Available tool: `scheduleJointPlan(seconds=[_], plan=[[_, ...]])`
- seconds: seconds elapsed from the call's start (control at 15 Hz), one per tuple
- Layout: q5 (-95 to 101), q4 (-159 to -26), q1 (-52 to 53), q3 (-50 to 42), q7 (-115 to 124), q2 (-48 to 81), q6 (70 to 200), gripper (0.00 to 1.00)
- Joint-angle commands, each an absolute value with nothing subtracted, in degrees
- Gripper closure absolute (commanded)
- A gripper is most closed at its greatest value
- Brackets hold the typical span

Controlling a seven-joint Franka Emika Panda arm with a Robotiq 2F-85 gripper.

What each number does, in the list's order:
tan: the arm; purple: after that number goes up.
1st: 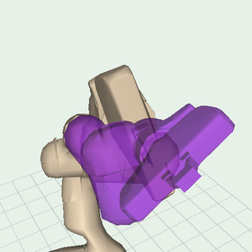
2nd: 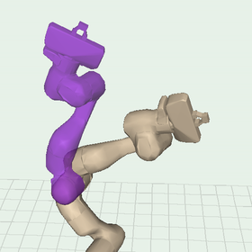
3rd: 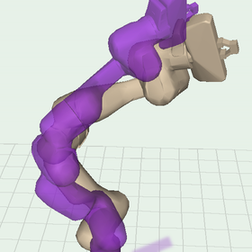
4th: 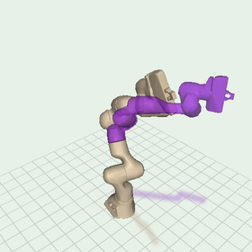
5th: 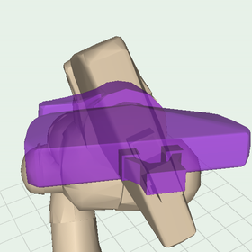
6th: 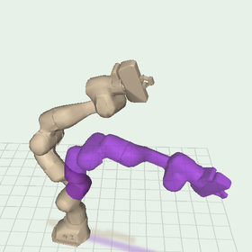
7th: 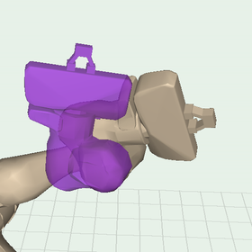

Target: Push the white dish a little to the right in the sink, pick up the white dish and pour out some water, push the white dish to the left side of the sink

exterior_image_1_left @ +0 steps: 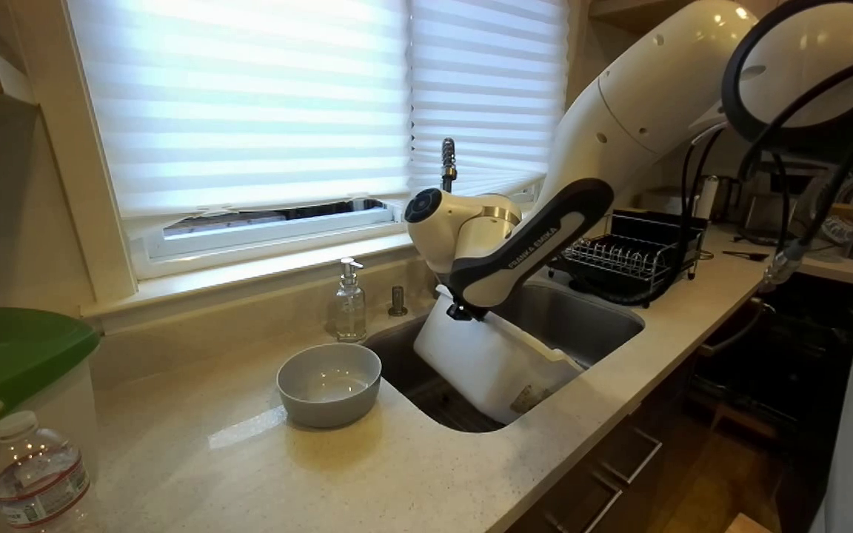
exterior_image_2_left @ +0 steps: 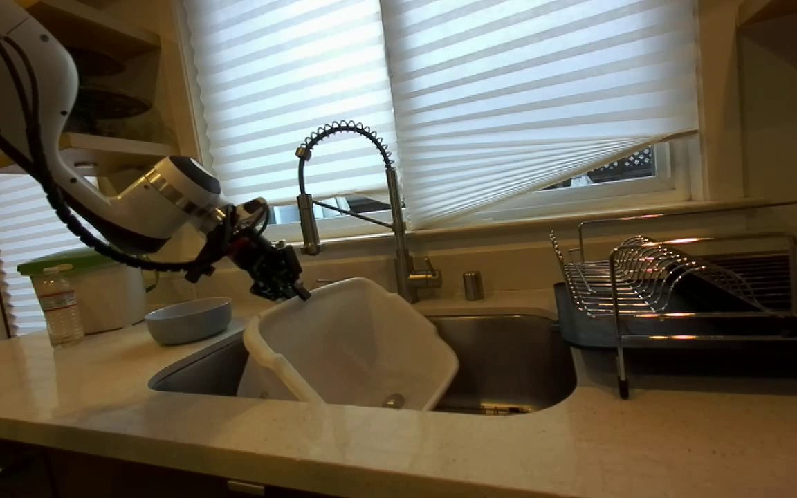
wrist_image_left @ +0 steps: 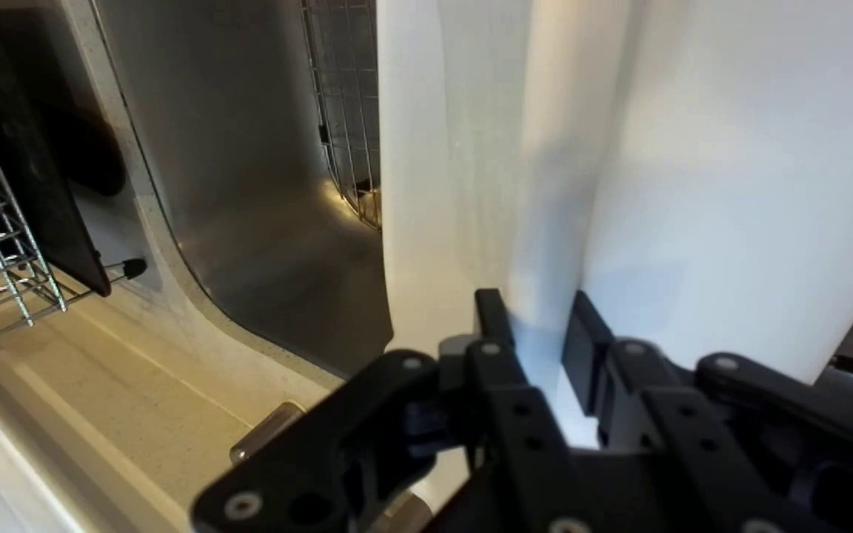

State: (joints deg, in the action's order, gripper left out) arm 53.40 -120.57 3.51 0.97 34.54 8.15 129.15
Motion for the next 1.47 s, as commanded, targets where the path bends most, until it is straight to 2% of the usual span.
scheduleJointPlan(seconds=[0.0, 1.4], plan=[[52.33, -120.60, 3.92, 1.56, 30.02, 3.71, 128.51, 0.94], [49.97, -121.42, 1.21, -0.50, 23.55, 4.69, 130.30, 0.94]])
